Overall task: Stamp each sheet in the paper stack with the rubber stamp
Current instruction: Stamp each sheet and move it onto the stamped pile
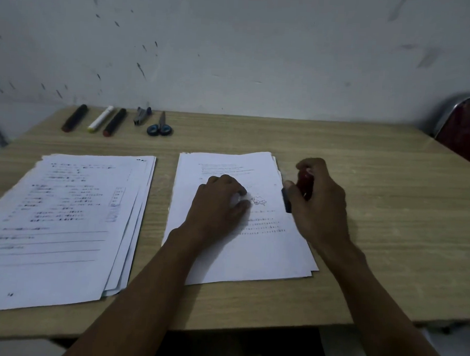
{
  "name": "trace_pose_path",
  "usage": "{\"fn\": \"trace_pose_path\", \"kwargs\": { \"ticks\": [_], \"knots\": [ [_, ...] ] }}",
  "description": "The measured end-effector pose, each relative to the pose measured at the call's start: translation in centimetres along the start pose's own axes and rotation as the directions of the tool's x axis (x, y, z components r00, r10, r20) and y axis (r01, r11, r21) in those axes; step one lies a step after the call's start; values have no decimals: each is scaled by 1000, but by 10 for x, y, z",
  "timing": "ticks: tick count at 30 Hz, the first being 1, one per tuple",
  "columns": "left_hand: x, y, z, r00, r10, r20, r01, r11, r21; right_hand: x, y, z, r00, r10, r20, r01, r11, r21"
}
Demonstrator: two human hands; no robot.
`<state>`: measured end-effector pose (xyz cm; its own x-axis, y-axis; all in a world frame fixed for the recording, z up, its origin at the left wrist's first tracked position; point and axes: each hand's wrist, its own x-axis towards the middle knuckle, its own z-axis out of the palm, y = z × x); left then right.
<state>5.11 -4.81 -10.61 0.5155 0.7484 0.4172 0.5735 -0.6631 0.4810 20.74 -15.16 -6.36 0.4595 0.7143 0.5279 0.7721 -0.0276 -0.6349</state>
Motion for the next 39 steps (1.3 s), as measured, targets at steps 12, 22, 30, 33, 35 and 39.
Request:
{"fn": "trace_pose_path", "kwargs": {
  "ticks": [12,22,30,33,35,39],
  "knots": [
    [1,-11,4,1000,5,29,-4,1000,-30,-11,-6,30,984,-81,160,114,972,-205],
    [0,-5,1,1000,-13,18,14,999,-30,1,-23,32,994,49,99,0,896,-444],
    [0,-8,2,1000,-4,29,6,999,-47,0,-21,44,994,38,105,30,814,-580],
    [0,-9,2,999,-6,32,7,999,-54,1,-21,43,993,42,113,33,809,-587],
    [0,-10,2,999,-1,34,3,999,-51,2,-22,42,992,47,121,36,798,-602],
    [0,-10,3,999,-5,35,7,999,-46,3,-20,38,985,43,167,73,773,-630]
  ]
}}
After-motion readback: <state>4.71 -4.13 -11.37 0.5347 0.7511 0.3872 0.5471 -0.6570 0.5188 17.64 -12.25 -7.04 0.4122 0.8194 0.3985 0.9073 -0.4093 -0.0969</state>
